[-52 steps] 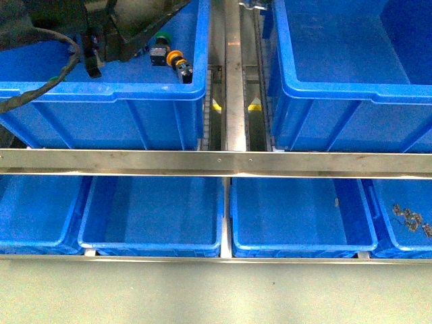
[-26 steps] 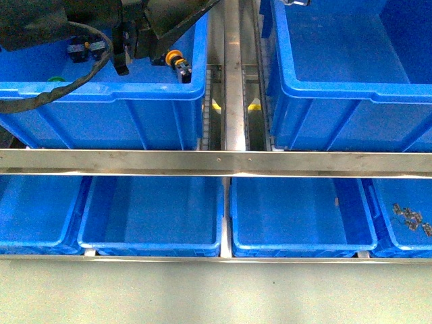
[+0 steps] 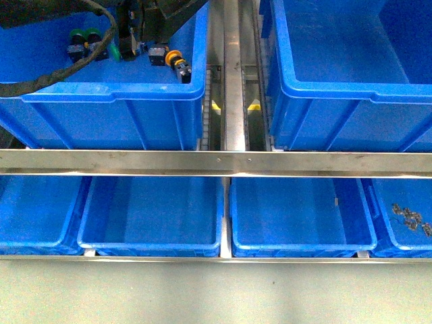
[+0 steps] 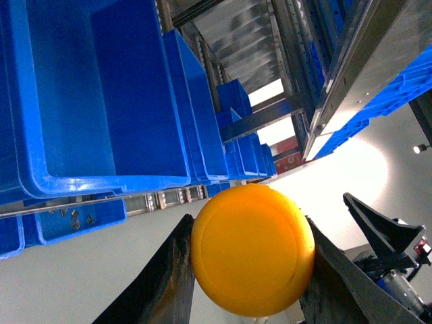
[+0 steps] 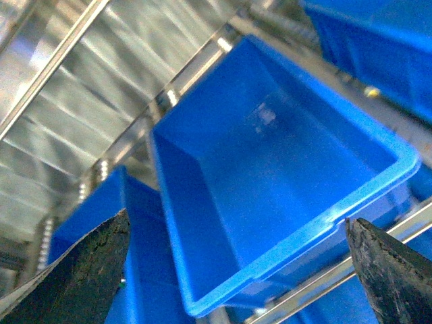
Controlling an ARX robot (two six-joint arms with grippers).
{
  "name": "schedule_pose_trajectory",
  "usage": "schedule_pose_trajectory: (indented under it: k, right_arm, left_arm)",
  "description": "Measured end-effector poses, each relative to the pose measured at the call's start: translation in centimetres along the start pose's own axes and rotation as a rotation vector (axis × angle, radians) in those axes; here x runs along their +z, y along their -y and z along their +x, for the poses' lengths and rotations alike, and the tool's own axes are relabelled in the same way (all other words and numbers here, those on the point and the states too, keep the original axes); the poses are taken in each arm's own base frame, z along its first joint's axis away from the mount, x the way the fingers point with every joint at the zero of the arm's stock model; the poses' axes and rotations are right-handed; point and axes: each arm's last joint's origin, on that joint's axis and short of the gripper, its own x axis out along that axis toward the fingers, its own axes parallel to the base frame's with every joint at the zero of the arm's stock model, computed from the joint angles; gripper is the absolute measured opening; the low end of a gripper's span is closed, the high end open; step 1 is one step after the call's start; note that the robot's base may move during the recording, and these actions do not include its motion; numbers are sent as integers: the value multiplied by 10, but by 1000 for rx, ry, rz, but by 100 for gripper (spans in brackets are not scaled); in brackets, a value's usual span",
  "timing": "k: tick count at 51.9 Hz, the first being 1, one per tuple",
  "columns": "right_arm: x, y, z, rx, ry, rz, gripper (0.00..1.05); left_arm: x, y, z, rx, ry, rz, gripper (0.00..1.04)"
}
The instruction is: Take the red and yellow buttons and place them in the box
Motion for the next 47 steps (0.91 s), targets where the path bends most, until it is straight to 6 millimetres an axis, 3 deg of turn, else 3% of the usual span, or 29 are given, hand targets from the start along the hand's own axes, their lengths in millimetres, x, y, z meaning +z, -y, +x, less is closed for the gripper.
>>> schedule_pose_trajectory:
  k: [10, 25, 39, 47]
  right_arm:
    - [-23, -7, 13, 145, -166, 159, 97]
    - [-70, 5, 25, 168, -320, 224, 97]
    - [-92, -14, 40, 319, -339, 310, 97]
    - [-94, -32, 50, 413, -305, 368, 97]
  left_arm:
    - [-1, -1, 0, 4, -15, -7, 33]
    - [1, 1, 3, -9, -35, -6, 33]
    - [2, 2, 4, -27, -56, -2, 33]
    - [5, 3, 6, -46, -47, -7, 33]
